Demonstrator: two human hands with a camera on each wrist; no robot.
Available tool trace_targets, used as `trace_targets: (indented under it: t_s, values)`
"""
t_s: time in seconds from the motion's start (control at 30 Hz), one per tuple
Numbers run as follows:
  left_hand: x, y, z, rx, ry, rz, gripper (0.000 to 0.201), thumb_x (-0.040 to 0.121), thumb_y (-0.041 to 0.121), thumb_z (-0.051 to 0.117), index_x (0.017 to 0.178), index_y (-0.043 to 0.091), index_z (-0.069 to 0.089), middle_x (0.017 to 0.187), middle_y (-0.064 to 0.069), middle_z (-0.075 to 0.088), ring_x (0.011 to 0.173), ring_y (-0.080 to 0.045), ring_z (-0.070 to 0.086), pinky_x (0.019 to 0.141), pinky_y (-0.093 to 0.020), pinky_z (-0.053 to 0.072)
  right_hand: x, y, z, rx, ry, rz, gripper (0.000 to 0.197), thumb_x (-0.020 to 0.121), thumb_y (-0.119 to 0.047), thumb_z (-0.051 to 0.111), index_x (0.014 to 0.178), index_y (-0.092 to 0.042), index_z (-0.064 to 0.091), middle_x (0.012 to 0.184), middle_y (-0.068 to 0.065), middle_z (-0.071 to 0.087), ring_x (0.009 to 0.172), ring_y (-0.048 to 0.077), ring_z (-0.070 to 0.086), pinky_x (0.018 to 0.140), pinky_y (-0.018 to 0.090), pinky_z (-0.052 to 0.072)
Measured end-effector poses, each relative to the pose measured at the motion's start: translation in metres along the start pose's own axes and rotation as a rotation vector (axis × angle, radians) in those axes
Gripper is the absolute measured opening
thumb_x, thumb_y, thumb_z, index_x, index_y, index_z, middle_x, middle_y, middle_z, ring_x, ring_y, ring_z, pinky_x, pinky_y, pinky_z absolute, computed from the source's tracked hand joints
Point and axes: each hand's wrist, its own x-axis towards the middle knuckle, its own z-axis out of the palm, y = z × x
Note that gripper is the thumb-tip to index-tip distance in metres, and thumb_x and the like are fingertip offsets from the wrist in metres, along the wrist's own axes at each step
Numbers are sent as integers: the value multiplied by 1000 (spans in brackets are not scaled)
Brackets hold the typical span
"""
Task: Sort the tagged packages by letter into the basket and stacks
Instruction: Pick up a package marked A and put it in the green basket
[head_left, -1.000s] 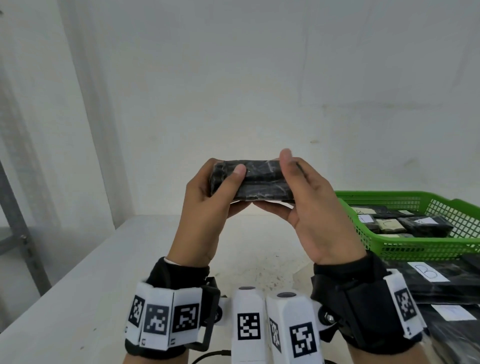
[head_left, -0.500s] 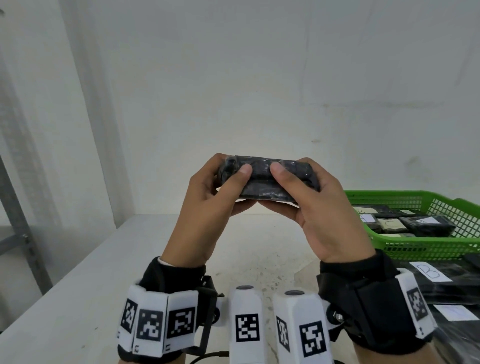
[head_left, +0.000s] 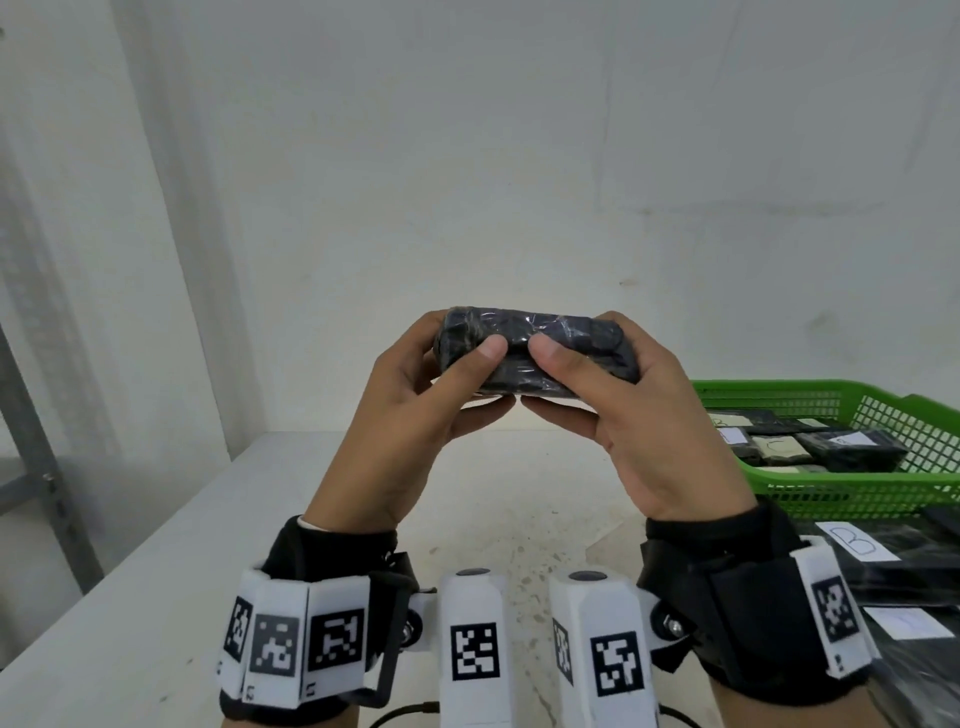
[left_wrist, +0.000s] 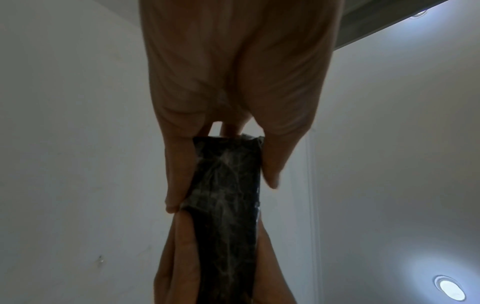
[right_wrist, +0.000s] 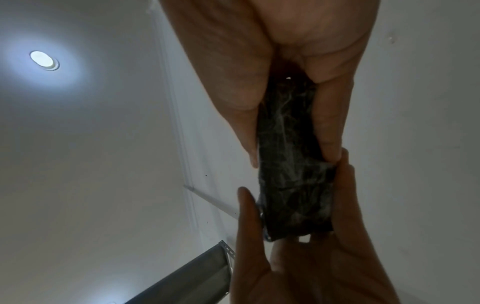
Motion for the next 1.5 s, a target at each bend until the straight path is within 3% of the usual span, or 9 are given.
trace_targets:
  t_s: [0.17,0.33,0.6,0.7,0.83,1.03,1.17,1.4,1.5]
  values:
    - [-1,0,1,0,-39,12,39,85,29,67,120,11,61,118,-13,70,110,-26,68,85,-30,57,0,1,-1,2,-2,-17,17,84,-13,72,82,-13,55,91,7,71,91,20,72,80,34,59]
    - [-3,2,4,70,-46,91,27,88,20,60,111,7,61,109,-14,69,104,-27,69,85,-33,57,-1,-5,-2,20,5,-16,37,69,-40,71,86,-11,55,89,6,69,87,16,71,78,32,60]
    - [-4,4,10,94,-24,37,21,93,31,55,96,11,60,96,-9,69,94,-19,70,80,-34,59,-1,-4,-1,-73,41,-62,29,82,-29,69,72,-12,48,70,1,61,71,11,66,70,30,60]
    - [-4,4,10,117,39,69,16,102,16,50,90,9,56,88,-3,68,88,-16,70,77,-33,59,-1,-3,1,-84,6,-28,31,79,-40,69,75,-13,53,80,5,65,80,13,68,74,31,60]
    - [1,4,3,-77,88,-51,21,104,20,42,98,10,60,97,-6,72,96,-22,71,80,-38,61,-2,-8,1,-26,-94,75,60,73,-62,54,113,-18,58,114,5,69,106,17,68,85,39,59]
    - [6,0,-4,-132,214,-218,25,104,34,44,108,15,59,100,-3,70,97,-19,69,83,-43,60,2,-1,3,149,-14,146,28,103,-20,45,115,-5,65,108,12,69,90,21,70,72,34,61]
    - [7,-5,-8,-6,305,-242,33,95,32,58,119,9,58,96,1,69,101,-19,65,90,-42,56,2,3,3,81,58,-4,19,97,-15,54,110,-9,67,88,4,74,79,13,71,69,28,59]
    - [5,-9,-4,130,50,-264,103,57,60,76,144,15,44,127,-1,66,116,-10,64,88,-37,56,0,5,5,-142,102,-98,53,76,-39,72,126,-31,60,99,8,74,90,14,72,70,24,57]
    - [5,-10,-1,136,53,-214,83,56,54,75,128,14,59,115,-4,72,107,-13,69,90,-34,56,-1,2,6,-180,39,-93,49,71,-54,63,114,-32,68,101,-1,74,91,10,71,68,21,53]
